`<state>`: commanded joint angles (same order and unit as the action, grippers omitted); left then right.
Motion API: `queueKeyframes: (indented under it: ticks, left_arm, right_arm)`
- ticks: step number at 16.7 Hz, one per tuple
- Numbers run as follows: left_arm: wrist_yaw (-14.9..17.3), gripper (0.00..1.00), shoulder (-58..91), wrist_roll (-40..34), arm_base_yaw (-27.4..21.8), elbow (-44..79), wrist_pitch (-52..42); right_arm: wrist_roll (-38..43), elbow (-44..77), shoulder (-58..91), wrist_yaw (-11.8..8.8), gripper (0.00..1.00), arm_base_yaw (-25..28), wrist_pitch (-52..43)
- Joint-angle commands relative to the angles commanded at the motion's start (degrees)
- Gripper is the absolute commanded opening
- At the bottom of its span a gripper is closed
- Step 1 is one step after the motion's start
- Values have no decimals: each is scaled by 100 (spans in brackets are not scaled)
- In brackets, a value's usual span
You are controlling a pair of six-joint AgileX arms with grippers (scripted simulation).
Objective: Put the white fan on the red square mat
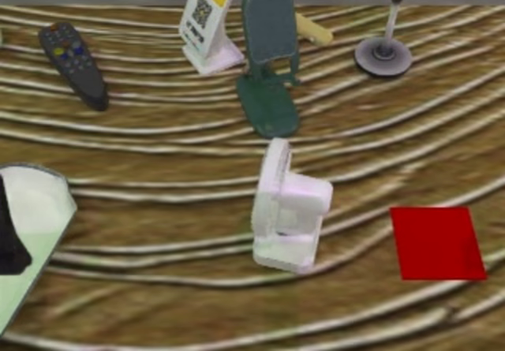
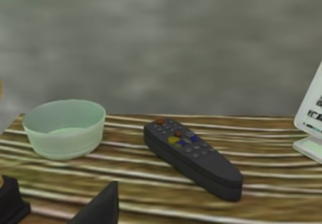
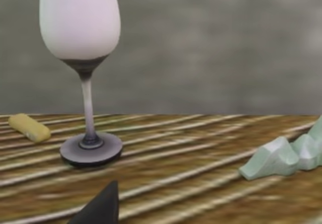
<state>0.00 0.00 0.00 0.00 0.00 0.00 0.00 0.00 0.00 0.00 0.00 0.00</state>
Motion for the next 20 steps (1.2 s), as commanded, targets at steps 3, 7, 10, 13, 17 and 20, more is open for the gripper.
queueKeyframes:
  ticks: [3,7,10,13,17,20]
  left_arm:
    - [0,100,0,0,0,0,0]
    - [0,100,0,0,0,0,0]
    - [0,100,0,0,0,0,0]
    - [0,100,0,0,0,0,0]
    - [0,100,0,0,0,0,0]
    - [0,100,0,0,0,0,0]
  right_arm:
    - [2,26,45,4,100,17,-43]
    - [62,508,730,70,100,251,-674]
    - [219,1320,1699,147,100,565,-1497]
    - [527,2508,2941,207,100,979,-2458]
    - [1217,4589,4833,217,100,1654,-3804]
    - [1927,6401,6325,178,100,2200,-4807]
